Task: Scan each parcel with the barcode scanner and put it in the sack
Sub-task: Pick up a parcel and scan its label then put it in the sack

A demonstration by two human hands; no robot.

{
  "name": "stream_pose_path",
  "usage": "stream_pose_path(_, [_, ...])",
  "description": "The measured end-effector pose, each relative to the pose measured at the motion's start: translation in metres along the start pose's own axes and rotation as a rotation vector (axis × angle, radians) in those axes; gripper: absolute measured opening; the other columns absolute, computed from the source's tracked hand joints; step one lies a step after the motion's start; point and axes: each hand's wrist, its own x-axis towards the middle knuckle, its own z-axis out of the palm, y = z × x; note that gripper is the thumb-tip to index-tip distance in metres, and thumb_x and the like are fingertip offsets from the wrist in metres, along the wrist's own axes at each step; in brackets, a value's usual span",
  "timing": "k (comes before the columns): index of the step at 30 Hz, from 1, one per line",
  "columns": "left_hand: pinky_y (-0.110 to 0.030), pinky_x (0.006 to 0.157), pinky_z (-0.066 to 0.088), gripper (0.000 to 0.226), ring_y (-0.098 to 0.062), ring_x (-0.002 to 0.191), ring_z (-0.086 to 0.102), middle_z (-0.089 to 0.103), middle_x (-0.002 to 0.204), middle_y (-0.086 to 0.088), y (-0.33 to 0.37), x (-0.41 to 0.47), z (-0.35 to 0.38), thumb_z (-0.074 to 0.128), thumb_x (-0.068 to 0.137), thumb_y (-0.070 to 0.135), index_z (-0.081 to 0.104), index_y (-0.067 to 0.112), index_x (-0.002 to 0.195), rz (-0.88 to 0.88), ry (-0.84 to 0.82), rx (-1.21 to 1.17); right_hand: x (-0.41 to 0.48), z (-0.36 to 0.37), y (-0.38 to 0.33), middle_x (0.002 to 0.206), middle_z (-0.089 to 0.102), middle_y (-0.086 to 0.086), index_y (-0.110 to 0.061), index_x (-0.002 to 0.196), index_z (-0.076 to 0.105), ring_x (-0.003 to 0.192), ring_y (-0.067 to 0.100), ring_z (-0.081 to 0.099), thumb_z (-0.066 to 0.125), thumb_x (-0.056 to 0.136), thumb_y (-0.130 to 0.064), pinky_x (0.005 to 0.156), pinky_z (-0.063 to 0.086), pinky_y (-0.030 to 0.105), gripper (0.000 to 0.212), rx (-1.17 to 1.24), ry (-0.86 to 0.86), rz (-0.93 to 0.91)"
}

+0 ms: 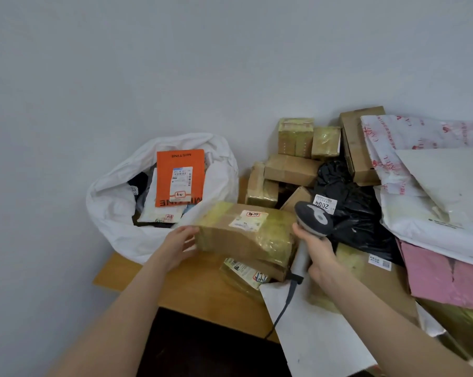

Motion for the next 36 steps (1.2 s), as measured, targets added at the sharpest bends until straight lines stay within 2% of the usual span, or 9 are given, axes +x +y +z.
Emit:
stream_pose_path(3, [-0.044,0.093,0.05,0.052,-0.033,0.106,0.058,0.058,0.118,-0.018,-0.005,0.009,-0.006,0.059,0.09,0.048,0.057,0.002,0.114,-0.118,-0.007,0.028,0.003,0.006,0.011,0.123,0.064,0.009,-0.011,0.131,0.056,0.113,0.028,0.058,0.08,0.079,-0.021,0.101,0.046,0.046,0.058,-0.074,0.0,0.034])
stream_pose_path(6, [-0.045,0.1,0.045,0.067,-0.036,0.118,0.052,0.052,0.129,-0.016,-0.009,0.022,-0.007,0.057,0.088,0.058,0.049,0.006,0.129,-0.157,0.007,0.14,0.008,0.008,0.02,0.127,0.061,0.008,-0.01,0.133,0.054,0.118,0.028,0.055,0.08,0.078,-0.018,0.106,0.042,0.047,0.062,-0.097,0.04,0.026])
stream_pose_path(13, [-0.038,0.081,0.052,0.043,-0.028,0.098,0.061,0.064,0.112,-0.012,-0.017,0.031,0.0,0.063,0.089,0.046,0.06,0.012,0.115,-0.225,-0.045,0.183,0.014,0.003,0.022,0.119,0.065,0.01,-0.006,0.126,0.058,0.099,0.023,0.06,0.082,0.075,-0.009,0.097,0.048,0.042,0.056,-0.1,0.076,0.012])
stream_pose_path(16, [-0.045,0.091,0.052,0.045,-0.032,0.104,0.063,0.064,0.115,-0.017,-0.008,0.025,-0.012,0.067,0.087,0.04,0.057,0.011,0.118,-0.249,-0.119,0.178,0.01,0.004,0.016,0.116,0.066,0.009,-0.006,0.122,0.061,0.099,0.022,0.062,0.08,0.077,-0.007,0.094,0.049,0.041,0.049,-0.066,0.061,-0.018])
stream_pose_path(20, [-0.036,0.074,0.054,0.055,-0.029,0.097,0.064,0.063,0.111,-0.014,0.012,0.012,-0.022,0.072,0.074,0.038,0.055,0.015,0.121,-0.132,-0.172,0.128,-0.002,0.009,0.004,0.111,0.067,0.005,-0.01,0.117,0.063,0.087,0.011,0.059,0.077,0.08,-0.008,0.078,0.046,0.031,0.04,-0.08,-0.003,-0.093])
stream_pose_path(24, [-0.033,0.068,0.055,0.051,-0.023,0.09,0.066,0.069,0.103,-0.008,0.025,-0.002,-0.023,0.072,0.078,0.029,0.059,0.01,0.124,0.008,-0.114,0.031,-0.03,0.012,0.003,0.123,0.064,0.003,-0.01,0.13,0.058,0.114,0.022,0.057,0.078,0.081,-0.018,0.104,0.044,0.044,0.053,-0.126,0.006,-0.185])
stream_pose_path(26, [-0.031,0.067,0.055,0.049,-0.023,0.091,0.066,0.069,0.104,-0.007,0.027,-0.008,-0.022,0.071,0.081,0.025,0.059,0.008,0.125,0.05,-0.078,-0.026,-0.051,0.01,0.006,0.104,0.072,0.002,-0.009,0.118,0.065,0.094,0.017,0.065,0.077,0.083,-0.021,0.091,0.053,0.039,0.038,-0.183,-0.058,-0.189])
stream_pose_path(29, [-0.03,0.066,0.057,0.049,-0.023,0.093,0.066,0.068,0.107,-0.007,0.025,-0.017,-0.017,0.07,0.083,0.02,0.056,0.006,0.128,0.104,-0.05,-0.124,-0.081,0.007,0.02,0.057,0.066,0.005,-0.004,0.084,0.067,0.045,0.01,0.057,0.074,0.085,-0.017,0.048,0.049,0.023,0.015,-0.249,-0.203,-0.153])
stream_pose_path(36, [-0.026,0.068,0.057,0.047,-0.022,0.096,0.063,0.066,0.11,-0.005,0.022,-0.034,-0.003,0.061,0.092,0.01,0.049,0.007,0.137,0.224,-0.067,-0.184,-0.118,0.001,0.044,0.047,0.058,0.007,-0.003,0.071,0.066,0.04,0.015,0.052,0.074,0.083,-0.014,0.043,0.042,0.024,0.018,-0.333,-0.251,-0.217])
